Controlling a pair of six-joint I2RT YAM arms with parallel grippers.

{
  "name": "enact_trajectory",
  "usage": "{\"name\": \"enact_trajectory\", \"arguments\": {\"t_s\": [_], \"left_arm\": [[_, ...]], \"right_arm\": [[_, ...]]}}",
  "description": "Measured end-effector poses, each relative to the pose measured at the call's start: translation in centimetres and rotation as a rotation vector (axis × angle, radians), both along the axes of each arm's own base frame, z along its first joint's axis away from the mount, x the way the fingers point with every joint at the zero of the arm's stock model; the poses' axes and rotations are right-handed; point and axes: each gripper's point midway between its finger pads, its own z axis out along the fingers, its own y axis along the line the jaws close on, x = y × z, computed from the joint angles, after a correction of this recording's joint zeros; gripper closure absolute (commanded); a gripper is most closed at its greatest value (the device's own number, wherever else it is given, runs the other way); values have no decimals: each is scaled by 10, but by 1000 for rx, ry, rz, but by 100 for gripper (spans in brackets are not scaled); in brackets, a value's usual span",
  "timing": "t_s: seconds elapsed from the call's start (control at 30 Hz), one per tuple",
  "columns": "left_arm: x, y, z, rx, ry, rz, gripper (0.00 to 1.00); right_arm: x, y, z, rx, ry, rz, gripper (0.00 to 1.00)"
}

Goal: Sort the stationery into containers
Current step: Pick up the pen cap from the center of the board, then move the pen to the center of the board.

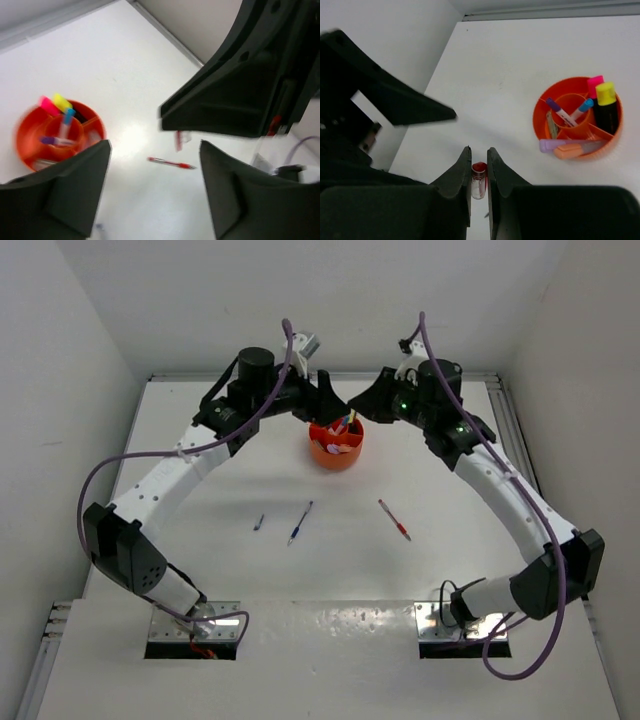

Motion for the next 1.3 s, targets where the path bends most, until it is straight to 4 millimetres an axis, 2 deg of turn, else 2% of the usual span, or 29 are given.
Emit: {"name": "enact_trajectory", "arguments": {"t_s": [0.07,0.13,0.27,0.33,0.47,0.57,0.63,0.73,0.83,0.93,1.2,1.3], "left_arm": [[5,6,6,27,-64,-7,16],[5,12,3,93,-151,-57,16],[-13,14,-25,285,-294,-261,30],[-29,2,-42,376,-363,-419,36],[-66,-36,-103,536,-455,-766,51],[-97,-60,-165,620,-457,-1007,54],[-110,-74,-206,675,-433,-1149,55],[-115,-100,-254,726,-429,-1288,56],[-114,-120,-289,754,-438,-1344,57],[-111,-126,-304,765,-454,-1353,56],[-94,-144,-301,766,-584,-1315,55],[-91,-148,-301,766,-607,-1309,53]], "right_arm": [[-1,-18,-3,0,10,-5,100],[-1,-41,-4,-3,11,-27,100],[-8,-91,-6,-22,9,-93,100],[-14,-110,-8,-31,13,-123,100],[-22,-144,-25,-51,73,-196,100],[-23,-173,-49,-55,154,-272,100],[-25,-191,-67,-55,211,-319,100],[-27,-210,-89,-54,283,-363,100],[-27,-220,-98,-49,316,-377,100],[-28,-227,-101,-36,327,-384,100],[-36,-232,-116,-4,363,-382,100],[-37,-233,-117,4,364,-378,100]]}}
